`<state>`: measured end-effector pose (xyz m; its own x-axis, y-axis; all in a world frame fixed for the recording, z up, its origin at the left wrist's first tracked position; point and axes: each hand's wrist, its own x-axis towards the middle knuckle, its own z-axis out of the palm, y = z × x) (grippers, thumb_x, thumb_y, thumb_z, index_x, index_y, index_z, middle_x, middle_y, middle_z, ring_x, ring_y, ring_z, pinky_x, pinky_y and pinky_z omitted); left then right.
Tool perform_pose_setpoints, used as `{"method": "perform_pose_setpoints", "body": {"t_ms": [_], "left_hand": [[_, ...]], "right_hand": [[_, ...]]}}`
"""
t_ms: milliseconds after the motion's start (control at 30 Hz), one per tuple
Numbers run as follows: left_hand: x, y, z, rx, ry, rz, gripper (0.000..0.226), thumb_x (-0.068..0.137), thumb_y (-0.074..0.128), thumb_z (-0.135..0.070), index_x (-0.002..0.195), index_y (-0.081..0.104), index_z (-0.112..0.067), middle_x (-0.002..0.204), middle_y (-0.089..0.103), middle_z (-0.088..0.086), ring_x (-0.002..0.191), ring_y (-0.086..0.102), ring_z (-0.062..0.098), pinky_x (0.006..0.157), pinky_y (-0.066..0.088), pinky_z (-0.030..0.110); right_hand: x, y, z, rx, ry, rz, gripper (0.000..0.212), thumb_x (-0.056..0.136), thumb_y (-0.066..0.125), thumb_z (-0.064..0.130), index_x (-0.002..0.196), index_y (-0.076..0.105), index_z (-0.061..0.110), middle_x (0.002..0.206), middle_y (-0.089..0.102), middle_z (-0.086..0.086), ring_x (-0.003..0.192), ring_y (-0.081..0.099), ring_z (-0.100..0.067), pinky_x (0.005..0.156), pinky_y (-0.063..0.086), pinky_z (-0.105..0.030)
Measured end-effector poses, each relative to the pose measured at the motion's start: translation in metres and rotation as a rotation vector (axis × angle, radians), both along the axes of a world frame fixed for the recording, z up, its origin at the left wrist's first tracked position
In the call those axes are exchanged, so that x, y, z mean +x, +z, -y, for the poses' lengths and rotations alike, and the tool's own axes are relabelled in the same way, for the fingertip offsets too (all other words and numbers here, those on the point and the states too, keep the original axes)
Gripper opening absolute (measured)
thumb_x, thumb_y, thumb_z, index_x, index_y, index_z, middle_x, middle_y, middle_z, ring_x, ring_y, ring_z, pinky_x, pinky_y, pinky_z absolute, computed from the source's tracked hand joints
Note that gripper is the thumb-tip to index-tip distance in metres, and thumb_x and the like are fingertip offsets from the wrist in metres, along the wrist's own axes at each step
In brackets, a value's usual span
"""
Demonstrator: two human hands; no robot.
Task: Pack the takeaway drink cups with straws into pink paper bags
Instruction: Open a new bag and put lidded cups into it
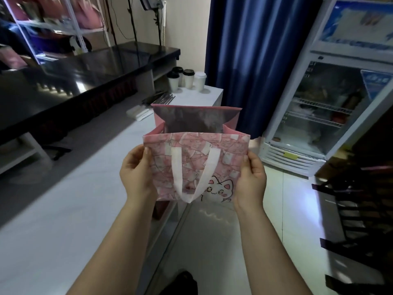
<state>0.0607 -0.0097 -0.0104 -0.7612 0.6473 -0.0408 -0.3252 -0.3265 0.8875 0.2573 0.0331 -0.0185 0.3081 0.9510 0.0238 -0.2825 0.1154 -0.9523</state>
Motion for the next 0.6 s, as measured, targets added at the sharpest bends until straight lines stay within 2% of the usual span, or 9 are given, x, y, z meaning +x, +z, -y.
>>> {"method": "perform_pose_setpoints", "body": {"t_ms": [100,200,267,367,433,533,600], "left_hand": [[-0.015,0.004,-0.067,0.004,0.025,0.048,0.021,0.089,0.069,-0.012,0.074,0.073,-0.026,0.078,0.070,-0.011,0.077,0.067,0.009,0.075,0.058,0.034],[-0.033,0.014,-0.139,0.015,0.041,0.061,0.015,0.090,0.069,-0.013,0.080,0.072,-0.025,0.084,0.071,-0.007,0.084,0.067,0.013,0.078,0.057,0.030],[-0.045,0.021,-0.184,0.028,0.040,0.053,0.014,0.089,0.069,-0.014,0.081,0.071,-0.025,0.082,0.071,-0.011,0.082,0.067,0.010,0.078,0.057,0.030],[-0.052,0.020,-0.241,0.026,0.041,0.037,0.012,0.089,0.069,-0.014,0.083,0.071,-0.024,0.081,0.071,-0.012,0.083,0.066,0.010,0.082,0.057,0.032],[-0.048,0.011,-0.268,0.007,0.050,0.037,0.012,0.090,0.068,-0.013,0.085,0.070,-0.023,0.082,0.071,-0.011,0.082,0.066,0.009,0.081,0.057,0.031],[-0.044,-0.001,-0.307,-0.013,0.076,0.060,0.015,0.090,0.067,-0.009,0.084,0.069,-0.022,0.077,0.071,-0.013,0.075,0.066,0.004,0.075,0.056,0.027],[-0.043,-0.006,-0.332,-0.032,0.101,0.058,0.013,0.090,0.068,-0.011,0.085,0.070,-0.022,0.077,0.070,-0.013,0.074,0.066,0.003,0.079,0.057,0.030]], "right_hand": [[-0.019,0.009,-0.061,0.031,0.037,0.030,0.023,0.100,0.051,0.018,0.099,0.069,0.032,0.102,0.074,0.002,0.098,0.069,-0.021,0.089,0.055,-0.051],[-0.033,0.023,-0.129,0.044,0.069,0.057,0.022,0.100,0.051,0.019,0.101,0.069,0.031,0.103,0.074,0.001,0.099,0.069,-0.023,0.089,0.055,-0.052],[-0.037,0.030,-0.174,0.069,0.071,0.081,0.022,0.100,0.051,0.019,0.101,0.069,0.031,0.103,0.074,0.003,0.097,0.070,-0.019,0.087,0.057,-0.047],[-0.039,0.030,-0.231,0.092,0.078,0.099,0.023,0.099,0.053,0.016,0.100,0.069,0.032,0.100,0.074,0.010,0.092,0.070,-0.008,0.076,0.057,-0.028],[-0.037,0.021,-0.262,0.069,0.087,0.075,0.022,0.098,0.055,0.014,0.100,0.070,0.030,0.097,0.074,0.013,0.090,0.070,-0.006,0.072,0.056,-0.022],[-0.034,0.005,-0.307,0.005,0.122,0.005,0.019,0.097,0.058,0.014,0.103,0.071,0.027,0.099,0.075,0.009,0.097,0.070,-0.014,0.080,0.057,-0.029],[-0.035,-0.003,-0.341,-0.040,0.168,-0.065,0.019,0.096,0.058,0.013,0.105,0.070,0.024,0.102,0.075,0.005,0.099,0.070,-0.017,0.083,0.057,-0.033]]}}
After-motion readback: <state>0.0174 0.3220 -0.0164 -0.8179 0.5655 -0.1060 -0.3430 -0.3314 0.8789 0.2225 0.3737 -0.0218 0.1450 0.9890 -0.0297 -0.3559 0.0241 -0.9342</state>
